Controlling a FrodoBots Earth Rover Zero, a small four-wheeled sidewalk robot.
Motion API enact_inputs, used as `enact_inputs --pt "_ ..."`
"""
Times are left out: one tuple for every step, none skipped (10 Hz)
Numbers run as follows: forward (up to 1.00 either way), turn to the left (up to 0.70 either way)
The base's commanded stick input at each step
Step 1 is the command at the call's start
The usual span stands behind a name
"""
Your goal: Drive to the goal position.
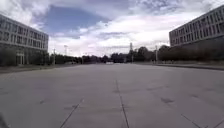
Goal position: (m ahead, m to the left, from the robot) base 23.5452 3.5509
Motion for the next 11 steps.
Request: enact_inputs --pt "0.7 0.0" --pt "0.7 0.0" --pt "0.7 0.0" --pt "0.7 0.0" --pt "0.7 0.0" --pt "0.7 0.0" --pt "0.7 0.0" --pt "0.7 0.0" --pt "0.7 0.0" --pt "0.7 0.0" --pt "0.7 0.0"
